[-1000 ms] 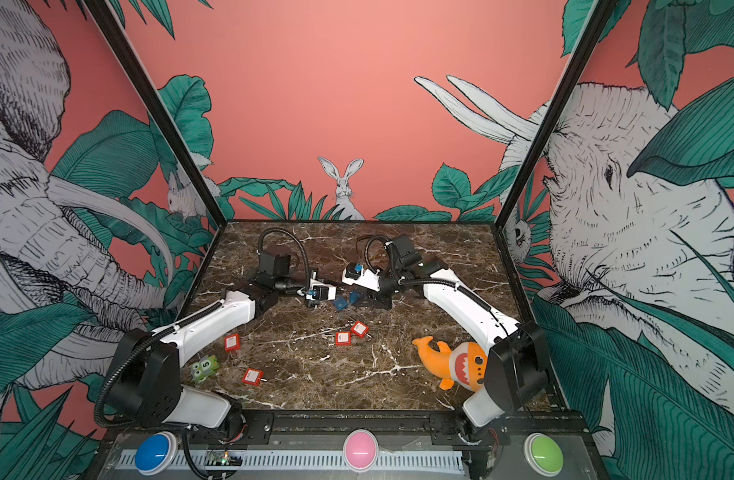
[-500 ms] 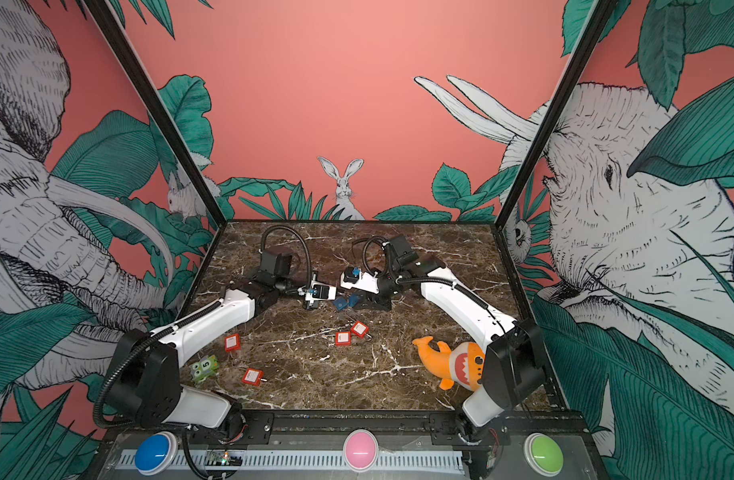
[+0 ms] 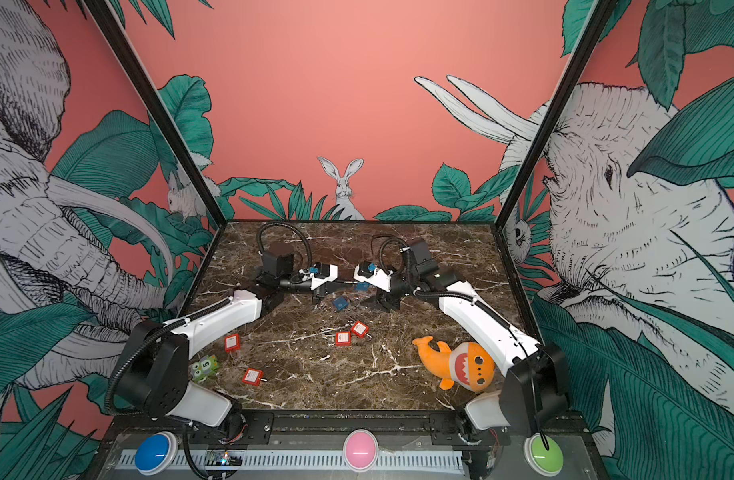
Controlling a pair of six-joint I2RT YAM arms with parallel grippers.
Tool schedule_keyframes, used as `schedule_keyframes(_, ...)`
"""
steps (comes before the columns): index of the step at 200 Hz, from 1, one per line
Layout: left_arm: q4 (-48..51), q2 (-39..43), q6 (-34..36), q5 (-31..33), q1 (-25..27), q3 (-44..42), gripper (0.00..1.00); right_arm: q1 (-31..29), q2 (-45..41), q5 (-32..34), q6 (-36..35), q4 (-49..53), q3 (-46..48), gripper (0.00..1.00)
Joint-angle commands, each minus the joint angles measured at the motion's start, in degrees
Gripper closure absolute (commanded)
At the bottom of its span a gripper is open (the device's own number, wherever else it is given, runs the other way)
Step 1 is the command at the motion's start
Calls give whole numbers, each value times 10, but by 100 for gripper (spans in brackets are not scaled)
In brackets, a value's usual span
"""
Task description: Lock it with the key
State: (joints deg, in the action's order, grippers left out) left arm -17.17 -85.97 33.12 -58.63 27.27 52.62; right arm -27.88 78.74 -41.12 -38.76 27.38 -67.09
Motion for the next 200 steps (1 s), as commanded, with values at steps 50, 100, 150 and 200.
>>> schedule_keyframes(50,-76,20,-71,-33,17,-25,100,21,-22,17,-34,62,-14,49)
schedule_keyframes(100,-76,13,-59,-27,42,-21,100,11,-5,-2,-24,20,-4,61)
schedule_keyframes(150,-77,10,-55,-25,50,-19,100,0,3,-8,-44,44,-5,73)
schedule_keyframes(200,-49,9,-29,-28,50,-10,100,-9,1,-19,-50,33,5,85)
